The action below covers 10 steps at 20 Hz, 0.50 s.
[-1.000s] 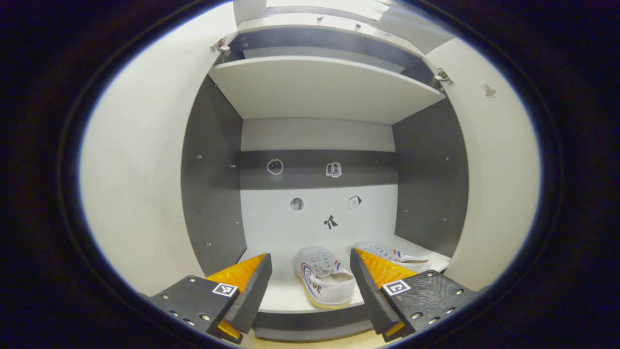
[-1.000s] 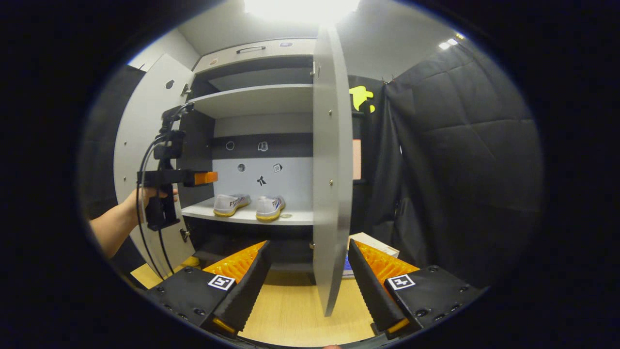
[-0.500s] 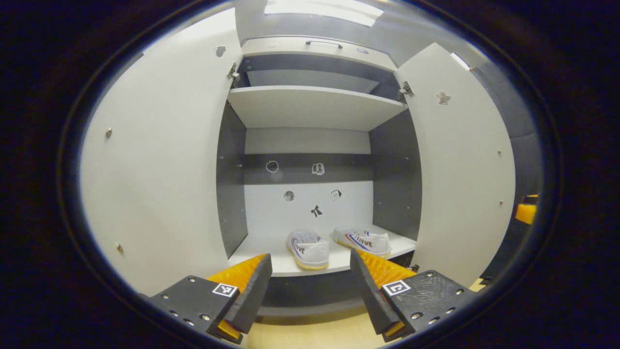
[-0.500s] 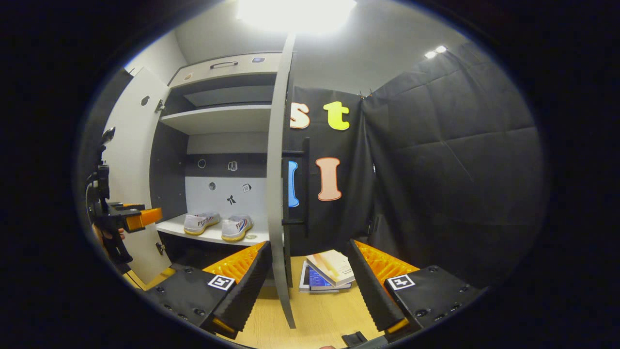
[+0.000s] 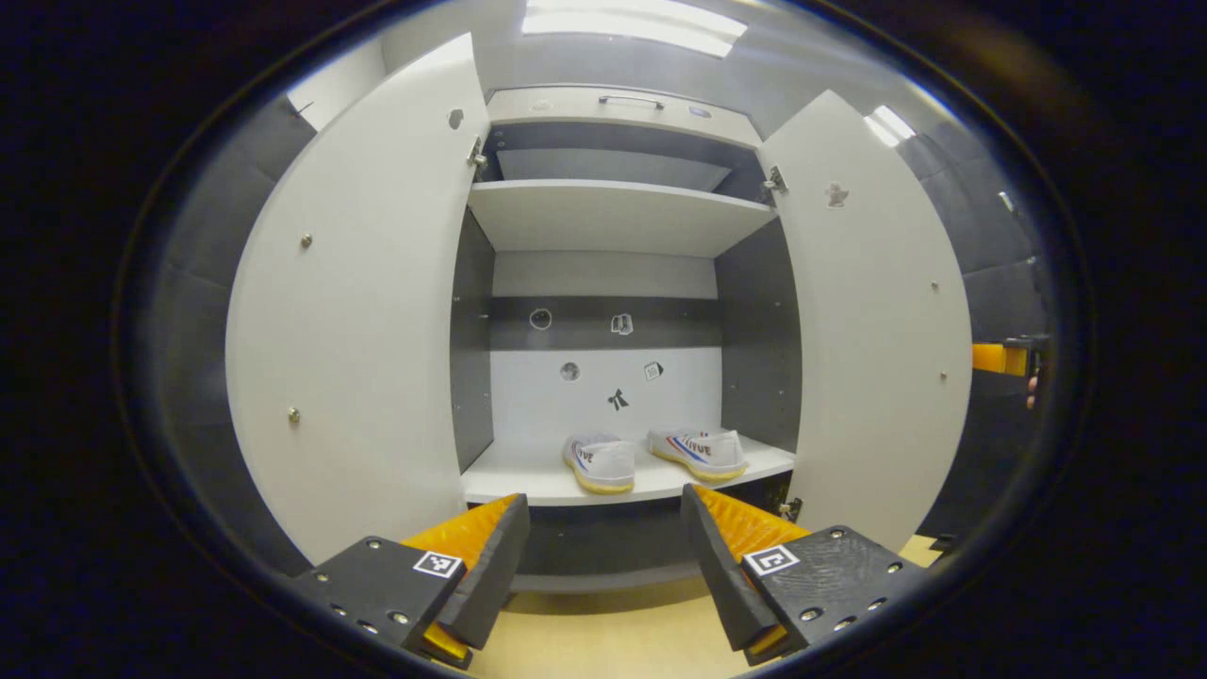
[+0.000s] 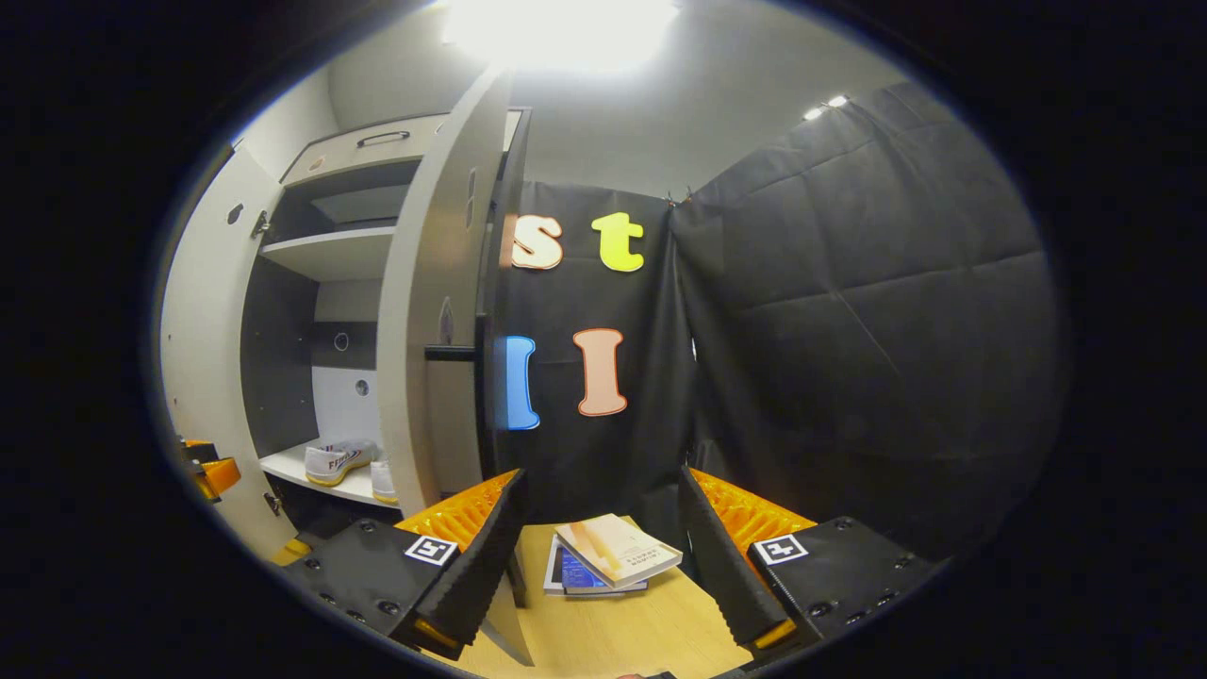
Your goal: Grab one shoe with the right hand and put it into the shoe cabinet, grab the other shoe with the left hand and put it into the shoe cabinet; then close the right door with the right hand and the left door with the left hand.
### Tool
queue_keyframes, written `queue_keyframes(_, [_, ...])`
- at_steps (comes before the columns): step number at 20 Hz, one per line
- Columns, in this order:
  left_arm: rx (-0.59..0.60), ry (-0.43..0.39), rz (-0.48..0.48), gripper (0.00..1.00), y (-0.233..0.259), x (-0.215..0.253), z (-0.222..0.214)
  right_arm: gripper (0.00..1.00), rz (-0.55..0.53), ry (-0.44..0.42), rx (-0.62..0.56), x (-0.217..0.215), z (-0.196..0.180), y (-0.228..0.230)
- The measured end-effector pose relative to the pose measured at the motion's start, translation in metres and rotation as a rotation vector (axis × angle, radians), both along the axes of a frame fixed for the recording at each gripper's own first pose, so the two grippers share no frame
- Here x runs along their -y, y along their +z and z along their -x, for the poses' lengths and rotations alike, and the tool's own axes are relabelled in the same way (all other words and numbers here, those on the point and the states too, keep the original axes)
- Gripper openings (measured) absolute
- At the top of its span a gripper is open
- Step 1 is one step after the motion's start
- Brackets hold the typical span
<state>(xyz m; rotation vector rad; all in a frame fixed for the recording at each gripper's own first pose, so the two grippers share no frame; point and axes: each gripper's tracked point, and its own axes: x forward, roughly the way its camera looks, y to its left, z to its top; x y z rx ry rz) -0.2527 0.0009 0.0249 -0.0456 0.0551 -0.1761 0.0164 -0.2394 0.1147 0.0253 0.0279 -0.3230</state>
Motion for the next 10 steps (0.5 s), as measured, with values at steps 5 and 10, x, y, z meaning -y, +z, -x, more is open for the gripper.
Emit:
queue_keyframes(5, [-0.031,0.062,-0.002,0.92,-0.010,-0.015,0.018,0.95,0.010,0.035,0.009,-0.003,-0.019,0.002])
queue_keyframes(10, [-0.040,0.003,0.002,0.92,-0.010,-0.017,0.035,0.94,0.014,0.038,0.013,-0.021,-0.016,0.003])
